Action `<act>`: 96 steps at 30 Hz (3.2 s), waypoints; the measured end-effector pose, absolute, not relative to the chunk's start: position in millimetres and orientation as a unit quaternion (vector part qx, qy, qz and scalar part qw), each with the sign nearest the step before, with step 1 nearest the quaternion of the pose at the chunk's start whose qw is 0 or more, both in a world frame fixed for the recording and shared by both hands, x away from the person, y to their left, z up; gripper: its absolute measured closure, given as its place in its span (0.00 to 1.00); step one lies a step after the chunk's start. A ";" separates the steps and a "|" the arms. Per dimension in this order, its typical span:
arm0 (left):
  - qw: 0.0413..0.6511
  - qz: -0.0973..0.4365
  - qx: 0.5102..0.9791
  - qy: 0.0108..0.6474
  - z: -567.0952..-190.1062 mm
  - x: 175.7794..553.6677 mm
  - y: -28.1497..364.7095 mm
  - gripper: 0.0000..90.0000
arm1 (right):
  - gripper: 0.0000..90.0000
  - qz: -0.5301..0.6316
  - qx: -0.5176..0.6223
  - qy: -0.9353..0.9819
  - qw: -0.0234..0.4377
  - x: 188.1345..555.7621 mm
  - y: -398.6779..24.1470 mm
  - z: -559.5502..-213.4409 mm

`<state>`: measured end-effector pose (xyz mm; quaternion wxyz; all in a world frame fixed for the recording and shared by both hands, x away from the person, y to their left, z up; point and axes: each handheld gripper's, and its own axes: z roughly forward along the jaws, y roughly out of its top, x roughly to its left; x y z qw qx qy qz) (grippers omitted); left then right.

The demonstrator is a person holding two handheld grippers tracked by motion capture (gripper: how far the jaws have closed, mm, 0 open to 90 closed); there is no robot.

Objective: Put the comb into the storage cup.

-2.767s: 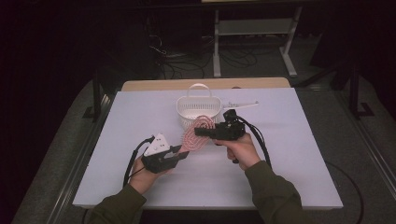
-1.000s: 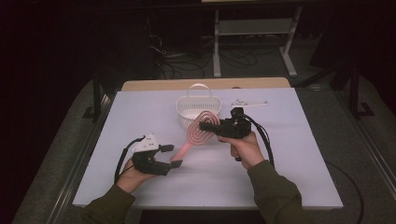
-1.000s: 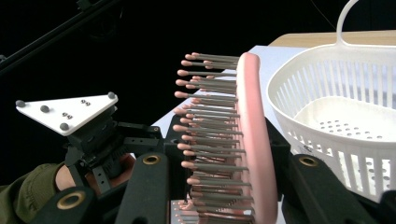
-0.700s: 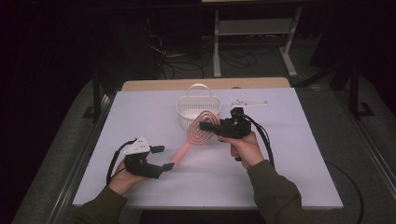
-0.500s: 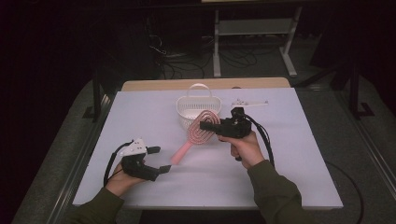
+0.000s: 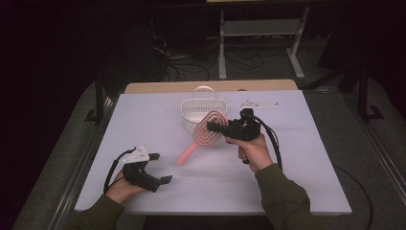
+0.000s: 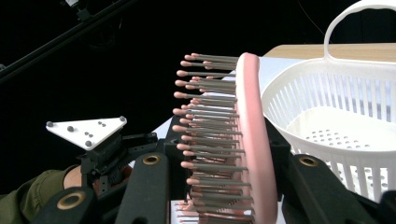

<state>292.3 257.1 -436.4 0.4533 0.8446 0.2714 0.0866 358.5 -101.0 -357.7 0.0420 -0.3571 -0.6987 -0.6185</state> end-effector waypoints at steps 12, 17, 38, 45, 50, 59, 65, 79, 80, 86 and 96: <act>0.454 0.090 0.844 0.273 -437.0 292.1 258.0 0.00 | 0.70 -0.625 -0.358 -0.693 0.034 357.9 -106.4 -349.1; 0.453 0.096 0.843 0.274 -437.0 291.0 257.4 0.00 | 0.70 -0.629 -0.357 -0.690 0.028 359.8 -110.8 -344.2; 0.448 0.093 0.847 0.270 -437.4 289.7 253.9 0.00 | 0.70 -0.647 -0.361 -0.672 0.003 371.5 -124.7 -318.3; 0.447 0.091 0.848 0.270 -438.2 289.8 253.6 0.00 | 0.70 -0.649 -0.361 -0.670 -0.003 376.3 -124.8 -311.1; 0.449 0.092 0.847 0.270 -438.3 289.4 253.6 0.00 | 0.70 -0.653 -0.361 -0.666 -0.007 380.2 -125.6 -305.4; 0.449 0.091 0.847 0.269 -438.6 289.4 253.4 0.00 | 0.70 -0.661 -0.367 -0.654 -0.019 386.9 -128.9 -296.8; 0.450 0.091 0.847 0.268 -438.7 289.4 253.2 0.00 | 0.70 -0.663 -0.370 -0.650 -0.030 392.9 -132.6 -288.1; 0.448 0.089 0.849 0.266 -439.5 289.6 252.6 0.00 | 0.70 -0.665 -0.393 -0.632 -0.059 409.2 -143.0 -280.8; 0.448 0.089 0.849 0.265 -439.5 289.5 252.6 0.00 | 0.70 -0.664 -0.397 -0.631 -0.059 410.2 -143.2 -281.8; 0.448 0.088 0.849 0.265 -439.7 289.8 252.8 0.00 | 0.70 -0.659 -0.409 -0.627 -0.067 416.5 -141.9 -287.5; 0.447 0.086 0.850 0.265 -440.0 289.5 252.7 0.00 | 0.70 -0.655 -0.424 -0.622 -0.071 425.6 -135.1 -299.9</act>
